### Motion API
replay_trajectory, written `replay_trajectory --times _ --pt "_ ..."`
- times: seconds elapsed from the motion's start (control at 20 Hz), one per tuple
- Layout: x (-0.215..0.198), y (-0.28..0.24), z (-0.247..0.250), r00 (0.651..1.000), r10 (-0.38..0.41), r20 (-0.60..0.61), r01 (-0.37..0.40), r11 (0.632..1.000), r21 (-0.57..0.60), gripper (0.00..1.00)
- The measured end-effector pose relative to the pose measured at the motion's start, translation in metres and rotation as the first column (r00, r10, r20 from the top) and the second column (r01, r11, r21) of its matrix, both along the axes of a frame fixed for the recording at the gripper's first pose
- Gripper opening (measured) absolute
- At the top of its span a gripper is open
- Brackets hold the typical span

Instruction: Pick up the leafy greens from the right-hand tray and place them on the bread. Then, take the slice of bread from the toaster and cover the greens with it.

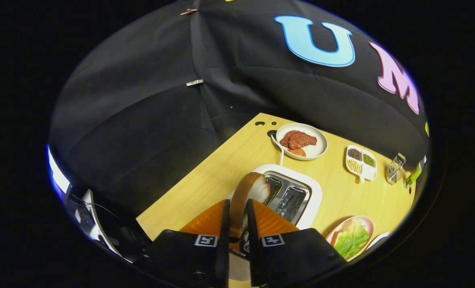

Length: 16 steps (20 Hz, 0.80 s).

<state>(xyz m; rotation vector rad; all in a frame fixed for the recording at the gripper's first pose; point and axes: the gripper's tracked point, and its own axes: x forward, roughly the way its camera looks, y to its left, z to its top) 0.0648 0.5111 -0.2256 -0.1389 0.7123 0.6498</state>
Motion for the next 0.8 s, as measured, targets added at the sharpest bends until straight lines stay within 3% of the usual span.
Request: replay_trajectory --times 0.1,0.3,0.6,0.8 --pt "0.001 0.001 0.001 0.999 -0.013 -0.040 0.015 0.999 0.047 0.17" --pt "-0.002 -0.004 0.007 0.997 0.068 -0.027 -0.067 0.997 0.049 0.12" --pt "0.002 -0.013 0.035 0.997 0.043 -0.059 -0.033 0.988 0.152 0.12" --pt "0.006 -0.034 0.061 0.999 0.032 -0.015 -0.029 0.983 0.180 0.11"
